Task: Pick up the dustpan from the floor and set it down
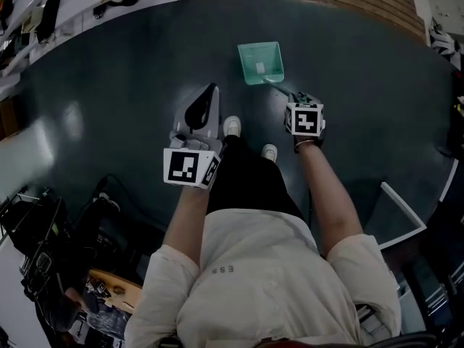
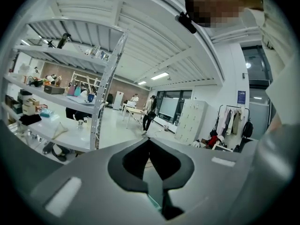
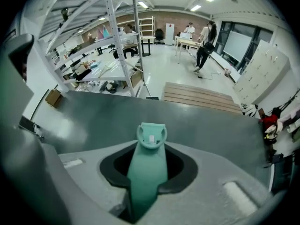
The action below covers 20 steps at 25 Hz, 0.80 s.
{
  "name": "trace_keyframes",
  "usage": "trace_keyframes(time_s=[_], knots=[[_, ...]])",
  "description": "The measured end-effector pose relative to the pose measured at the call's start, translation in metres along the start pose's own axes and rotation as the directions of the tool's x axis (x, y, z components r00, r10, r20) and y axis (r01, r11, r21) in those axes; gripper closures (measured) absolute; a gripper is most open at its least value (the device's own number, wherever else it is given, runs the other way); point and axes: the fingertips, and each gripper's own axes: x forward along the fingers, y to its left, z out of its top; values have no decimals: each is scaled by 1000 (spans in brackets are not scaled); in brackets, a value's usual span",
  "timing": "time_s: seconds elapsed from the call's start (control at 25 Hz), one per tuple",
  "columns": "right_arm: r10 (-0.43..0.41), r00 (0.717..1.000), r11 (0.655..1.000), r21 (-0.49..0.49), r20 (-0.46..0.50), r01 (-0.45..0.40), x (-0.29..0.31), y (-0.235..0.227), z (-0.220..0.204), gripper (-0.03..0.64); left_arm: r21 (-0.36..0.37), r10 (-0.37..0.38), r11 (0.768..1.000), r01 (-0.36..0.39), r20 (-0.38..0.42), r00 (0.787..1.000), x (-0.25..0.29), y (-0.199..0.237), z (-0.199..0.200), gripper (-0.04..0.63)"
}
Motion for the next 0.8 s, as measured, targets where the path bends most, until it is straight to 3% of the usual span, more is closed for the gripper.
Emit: trace_keyframes(time_s=[0.36,0.52,0.56,0.68,0.8], knots=[[-68,997,996,52,-41,70,50,12,-11,540,-53,20,998,-23,-59,998,1,28,-32,591],[-84,996,995,62,-10,84,53,14,-7,538,-46,14,999,-17,-71,997,0,31,-36,591],[-84,996,994,68,7,83,52,15,-4,524,-46,12,999,-15,-74,997,0,30,-37,591],[-70,995,995,75,69,64,49,16,6,393,-51,5,999,-9,-77,997,1,23,-40,591],[-8,992,997,81,123,-2,38,22,13,364,-56,-12,998,7,-78,997,1,11,-43,591]])
